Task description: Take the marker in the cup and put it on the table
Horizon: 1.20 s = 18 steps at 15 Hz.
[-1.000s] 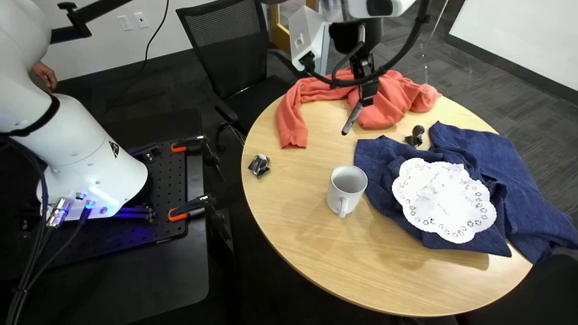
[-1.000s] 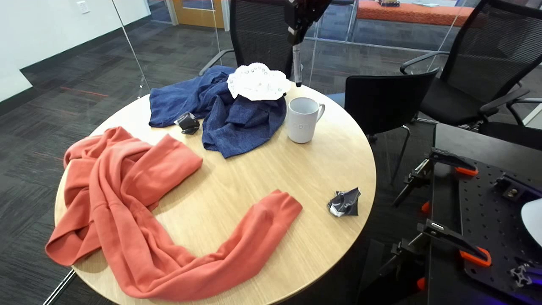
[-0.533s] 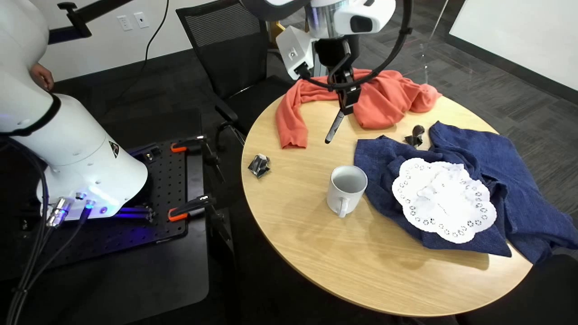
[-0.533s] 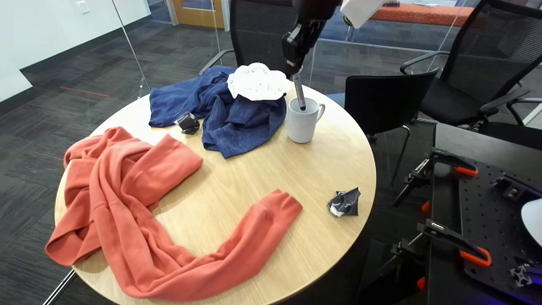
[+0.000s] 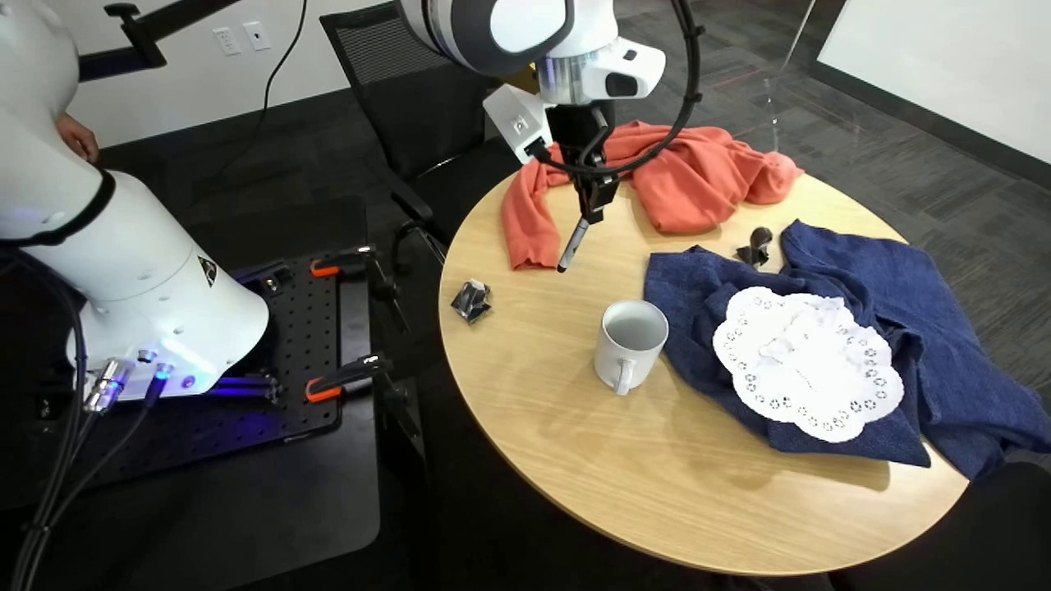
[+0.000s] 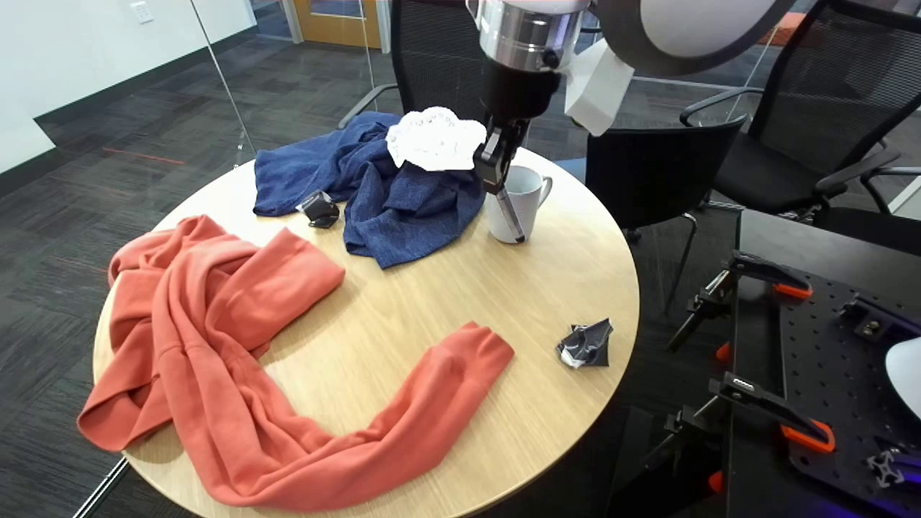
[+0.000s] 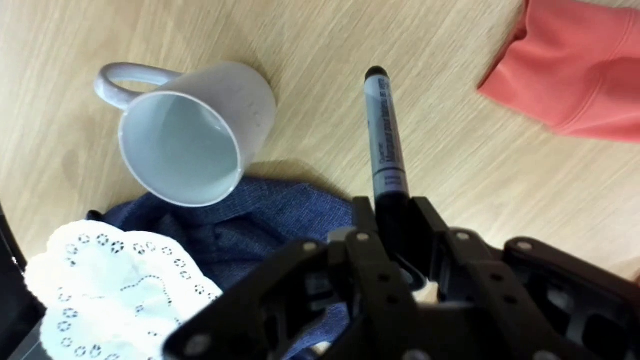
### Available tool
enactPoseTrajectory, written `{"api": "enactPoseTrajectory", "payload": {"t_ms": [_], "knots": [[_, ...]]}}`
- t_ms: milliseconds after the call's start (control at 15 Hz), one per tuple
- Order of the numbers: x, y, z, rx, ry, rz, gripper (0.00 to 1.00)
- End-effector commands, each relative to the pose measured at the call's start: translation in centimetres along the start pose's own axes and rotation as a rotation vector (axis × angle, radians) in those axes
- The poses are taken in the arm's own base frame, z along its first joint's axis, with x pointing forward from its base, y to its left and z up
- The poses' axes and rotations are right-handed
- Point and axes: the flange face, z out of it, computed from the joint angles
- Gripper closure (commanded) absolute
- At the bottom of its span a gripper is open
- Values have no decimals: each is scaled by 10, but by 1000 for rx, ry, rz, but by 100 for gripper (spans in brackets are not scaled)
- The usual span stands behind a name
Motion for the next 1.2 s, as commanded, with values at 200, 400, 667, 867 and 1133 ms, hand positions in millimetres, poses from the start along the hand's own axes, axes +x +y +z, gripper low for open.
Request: {"api": "enactPoseTrajectory", "payload": {"t_ms": [200,400,667,867,1133], "knots": [[6,-41,27,-25,-35,-91,94],[9,-47,40,-50,-48,-120,94],[12,-47,58,-91,-65,-139,94],[14,-45,71,-117,-84,-147,94],[14,-42,92,-128,-103,-147,94]]}}
